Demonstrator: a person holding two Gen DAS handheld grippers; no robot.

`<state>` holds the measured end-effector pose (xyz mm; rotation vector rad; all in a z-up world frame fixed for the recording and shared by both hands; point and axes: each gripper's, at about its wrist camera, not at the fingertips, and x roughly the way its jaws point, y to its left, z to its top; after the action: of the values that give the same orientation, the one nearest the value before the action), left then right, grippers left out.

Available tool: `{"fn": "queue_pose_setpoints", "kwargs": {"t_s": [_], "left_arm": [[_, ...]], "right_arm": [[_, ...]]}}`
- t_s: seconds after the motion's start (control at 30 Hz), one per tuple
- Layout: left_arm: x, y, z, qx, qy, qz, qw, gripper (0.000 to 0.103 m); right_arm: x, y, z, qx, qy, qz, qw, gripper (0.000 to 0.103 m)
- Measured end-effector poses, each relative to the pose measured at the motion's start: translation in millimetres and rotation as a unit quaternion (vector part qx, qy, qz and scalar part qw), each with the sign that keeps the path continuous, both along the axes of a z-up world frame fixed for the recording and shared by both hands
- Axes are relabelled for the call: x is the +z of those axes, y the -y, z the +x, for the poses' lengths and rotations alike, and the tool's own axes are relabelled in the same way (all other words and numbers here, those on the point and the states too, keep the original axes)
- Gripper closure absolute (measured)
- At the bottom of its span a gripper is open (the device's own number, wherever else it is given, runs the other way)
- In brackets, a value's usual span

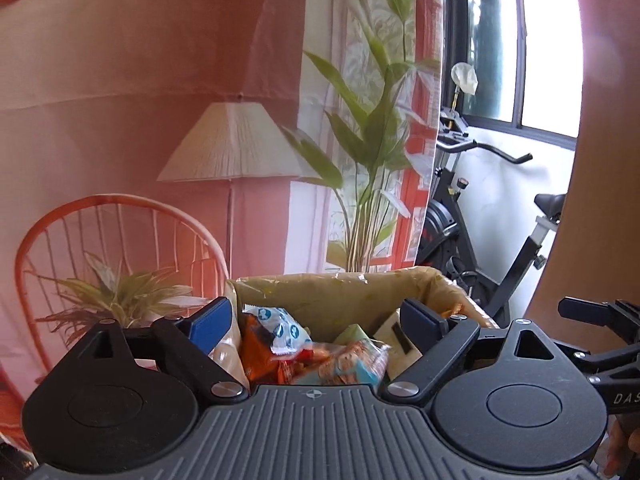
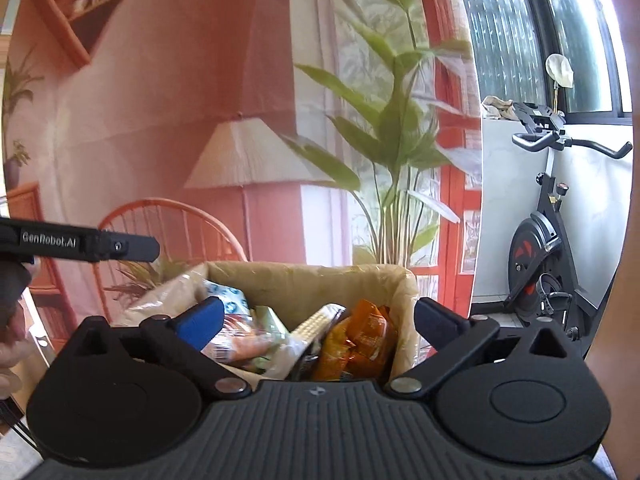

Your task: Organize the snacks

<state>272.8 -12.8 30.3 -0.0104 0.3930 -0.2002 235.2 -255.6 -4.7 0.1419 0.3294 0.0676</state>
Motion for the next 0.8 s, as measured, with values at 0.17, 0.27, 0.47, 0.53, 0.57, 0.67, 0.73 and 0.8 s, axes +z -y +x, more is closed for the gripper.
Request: {"fn": "queue_pose_setpoints", "kwargs": {"t_s": [0.17, 0.27, 0.47, 0.53, 0.57, 0.67, 0.73, 0.8], "left_arm": [[12.4, 3.2, -38.4, 0.018, 0.013, 0.010, 0.9997, 0.009], [19.2, 6.0, -63.4, 0.036, 0.029, 0.035, 0.9983, 0.008], [31.2, 0.6, -113.0, 0.036, 0.040, 0.017, 0.9984, 0.008], [33.0, -0.7, -126.8, 0.041, 0.040, 0.016, 0.9982, 0.008], [33.3, -0.6, -134.7, 0.044, 0.042, 0.019, 0.9980, 0.008], [35.8, -2.2, -158.6, 0.053, 0.052, 0.026, 0.9969, 0.008], [38.2, -4.3, -170.6, 0.060, 0.055, 0.024, 0.9964, 0.008], [40.6, -6.6, -181.3, 0.062, 0.056, 0.022, 0.9963, 0.008]], "right_arm": [[20.2, -10.0, -32.9, -0.003, 0.014, -0.008, 1.000, 0.000], [30.6, -15.3, -52.2, -0.014, 0.019, -0.007, 1.000, 0.000], [48.7, -26.1, -92.8, -0.024, 0.032, 0.000, 0.999, 0.000], [53.3, -30.0, -104.3, -0.028, 0.032, 0.002, 0.999, 0.000], [55.1, -31.6, -109.4, -0.029, 0.032, 0.003, 0.999, 0.000], [60.3, -38.3, -128.0, -0.035, 0.032, 0.003, 0.999, 0.000], [63.6, -42.7, -139.3, -0.037, 0.034, 0.002, 0.999, 0.000], [66.5, -47.3, -149.9, -0.037, 0.037, 0.003, 0.999, 0.000]]}}
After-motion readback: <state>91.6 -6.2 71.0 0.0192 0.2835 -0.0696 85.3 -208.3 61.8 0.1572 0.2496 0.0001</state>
